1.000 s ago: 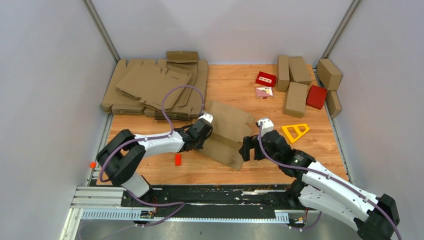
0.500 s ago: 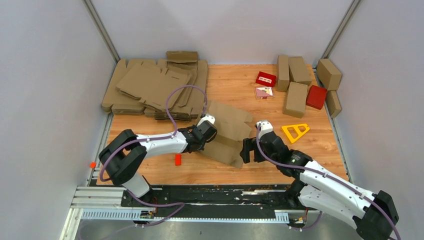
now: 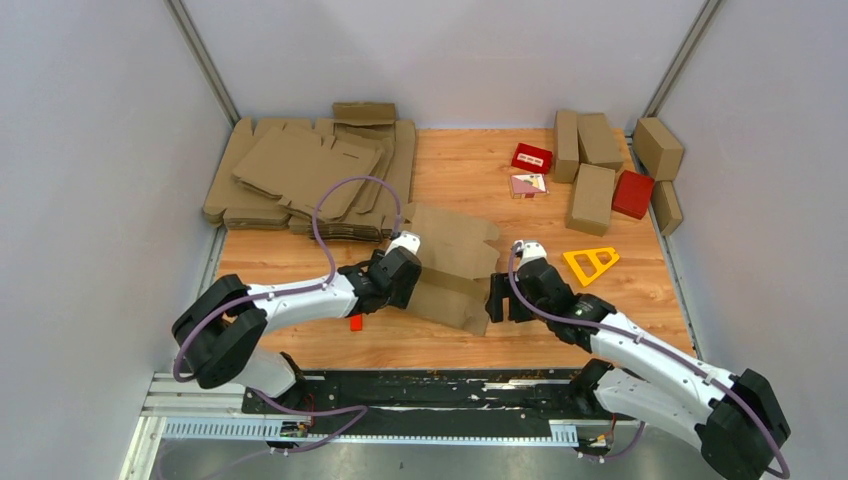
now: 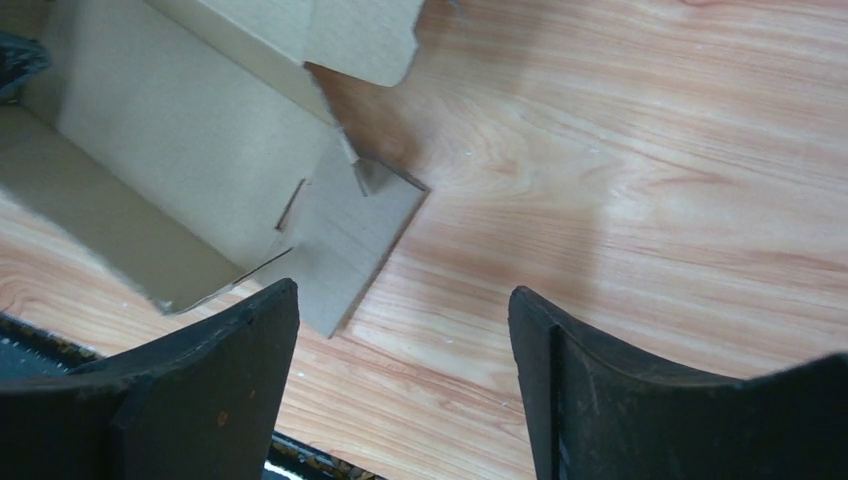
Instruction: Fold the paper box
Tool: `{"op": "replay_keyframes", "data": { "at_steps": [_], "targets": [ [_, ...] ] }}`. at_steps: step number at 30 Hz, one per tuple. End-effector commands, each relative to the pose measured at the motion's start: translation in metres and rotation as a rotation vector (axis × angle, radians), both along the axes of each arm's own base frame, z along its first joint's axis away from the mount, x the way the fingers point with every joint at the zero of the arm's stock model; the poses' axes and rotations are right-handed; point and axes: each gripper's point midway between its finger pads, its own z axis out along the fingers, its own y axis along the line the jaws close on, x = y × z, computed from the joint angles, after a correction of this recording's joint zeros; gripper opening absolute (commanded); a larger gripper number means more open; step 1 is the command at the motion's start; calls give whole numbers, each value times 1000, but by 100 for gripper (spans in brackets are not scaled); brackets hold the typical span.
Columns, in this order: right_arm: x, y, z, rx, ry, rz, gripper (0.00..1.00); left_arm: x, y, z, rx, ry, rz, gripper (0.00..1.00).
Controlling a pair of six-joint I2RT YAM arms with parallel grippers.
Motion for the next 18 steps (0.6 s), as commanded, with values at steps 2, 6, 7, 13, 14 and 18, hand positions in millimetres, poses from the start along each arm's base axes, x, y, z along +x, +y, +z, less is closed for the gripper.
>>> {"op": "replay_keyframes", "data": {
  "at_steps": [2, 6, 7, 13, 14, 18],
  "targets": [
    [28, -1, 22, 29, -56, -97, 72, 8, -16, 25, -103, -57, -7, 70],
    [40, -13, 25, -19, -90, -170, 61, 10, -18, 36, -122, -81, -15, 73],
    [42, -17, 25, -37, -95, -188, 59, 11, -17, 38, -120, -90, -11, 74],
    [58, -28, 21, -120, -114, -253, 38, 20, -8, 37, -139, -86, 11, 75],
    [61, -27, 20, -127, -109, -257, 35, 21, -7, 36, -145, -81, 11, 75],
    [71, -10, 16, -119, -83, -217, 27, 20, -13, 34, -171, -71, -24, 66]
  ]
}}
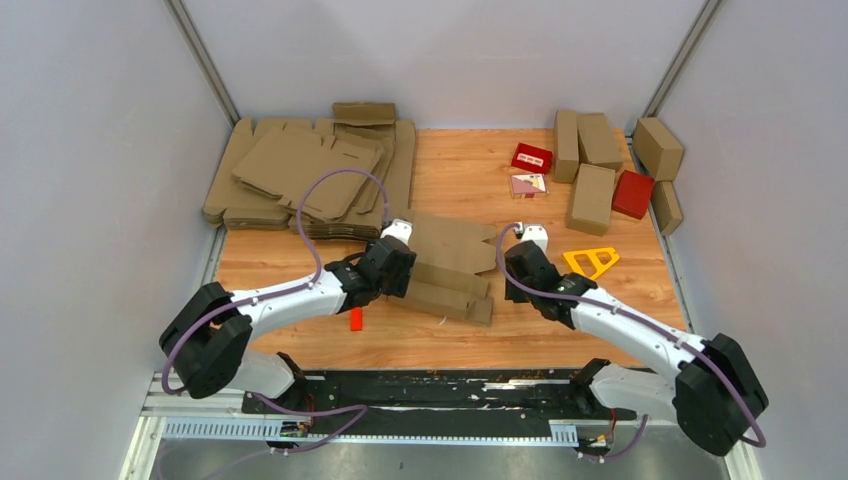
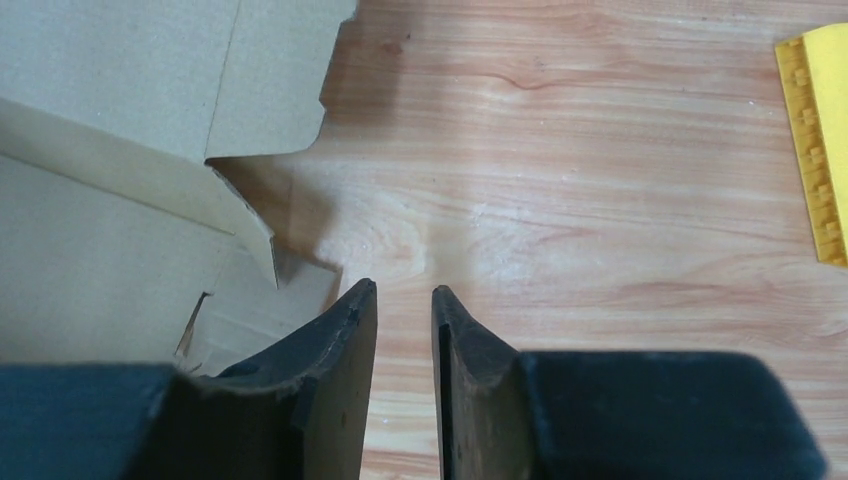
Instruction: Fold the paper box
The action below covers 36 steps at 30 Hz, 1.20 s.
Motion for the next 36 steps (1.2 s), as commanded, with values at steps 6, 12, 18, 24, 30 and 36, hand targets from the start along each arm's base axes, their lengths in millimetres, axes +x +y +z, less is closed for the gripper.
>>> {"op": "replay_keyframes", "data": {
  "at_steps": [6, 12, 18, 24, 30, 36],
  "targets": [
    [36, 45, 8, 55, 6, 69, 23, -6, -10, -6, -65, 13, -68, 47],
    [26, 75, -2, 148, 78, 191, 23, -17, -14, -15, -112, 47, -87, 49],
    [14, 92, 8, 267, 58, 284, 26, -23, -22, -17, -137, 66, -103, 53],
    [8, 101, 4, 309, 64, 333, 27, -30, -34, -19, -182, 106, -127, 53],
    [5, 101, -1, 310, 76, 341, 32, -32, -36, -20, -202, 110, -118, 53],
    [12, 91, 1, 257, 57, 301, 46, -31, -32, -21, -188, 103, -107, 52]
  ]
}}
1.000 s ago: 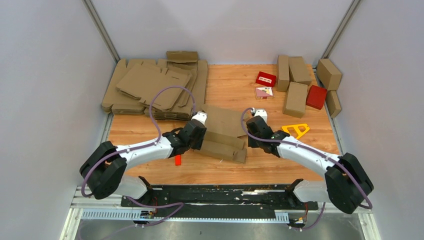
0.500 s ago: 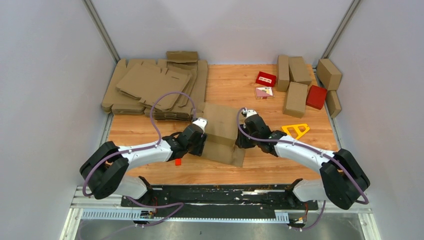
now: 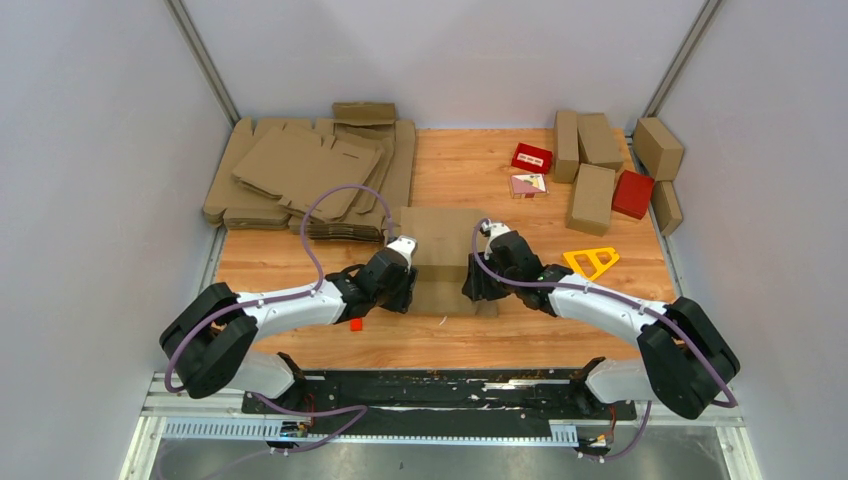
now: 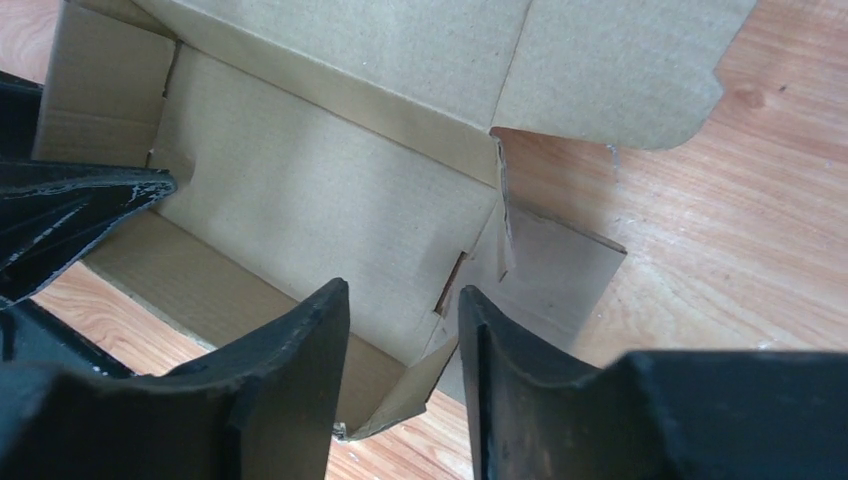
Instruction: Fold the paper box
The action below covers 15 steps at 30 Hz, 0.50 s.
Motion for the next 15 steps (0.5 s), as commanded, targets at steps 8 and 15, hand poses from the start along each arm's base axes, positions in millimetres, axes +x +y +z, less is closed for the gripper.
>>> {"op": "replay_keyframes", "data": {
  "at_steps": [8, 15],
  "targets": [
    [31, -25, 24, -143, -133, -95, 71, 4, -1, 6, -22, -35, 17, 51],
    [43, -8, 23, -156, -120, -29, 68, 5, -1, 5, -18, -42, 16, 51]
  ]
}}
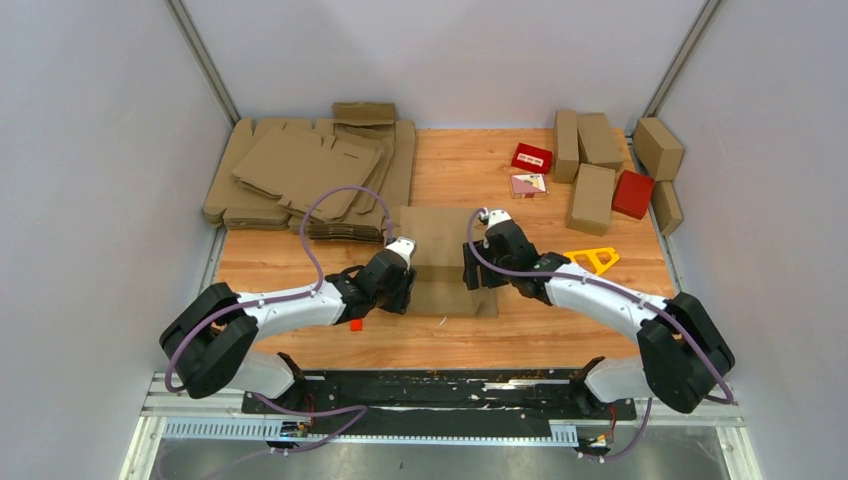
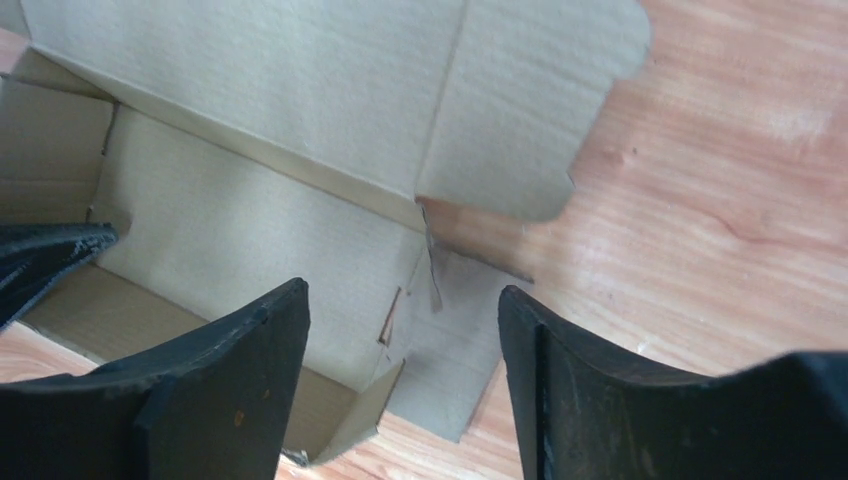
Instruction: Fold the paper box
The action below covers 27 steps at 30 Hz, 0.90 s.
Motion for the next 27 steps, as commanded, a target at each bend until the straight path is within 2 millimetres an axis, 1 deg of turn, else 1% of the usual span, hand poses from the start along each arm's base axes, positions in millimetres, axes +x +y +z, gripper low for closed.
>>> {"op": "replay_keyframes", "data": {
  "at_steps": [1, 5, 7, 11, 16, 19, 22, 25, 27],
  "targets": [
    [21, 14, 10, -15, -28, 26, 65, 5, -4, 8, -30, -42, 9, 51],
    [26, 22, 3, -22, -8, 39, 47, 5, -2, 7, -24, -44, 13, 50],
    [26, 24, 1, -29, -1, 44, 43, 5, -1, 6, -21, -45, 15, 49],
    [23, 26, -2, -49, 6, 49, 29, 4, -1, 6, -21, -47, 15, 48],
    [16, 31, 2, -18, 11, 33, 11, 4, -1, 5, -31, -53, 24, 47],
    [11, 35, 2, -14, 5, 16, 5, 3, -2, 4, -39, -50, 26, 47],
    [9, 31, -3, -52, -14, -29, 0, 3, -4, 3, -50, -47, 29, 47],
    [4, 31, -7, -47, -17, -60, 0, 2, -4, 2, -58, -44, 33, 46],
    [2, 35, -5, -27, -16, -76, 0, 2, -4, 2, -63, -44, 40, 46]
  ]
}}
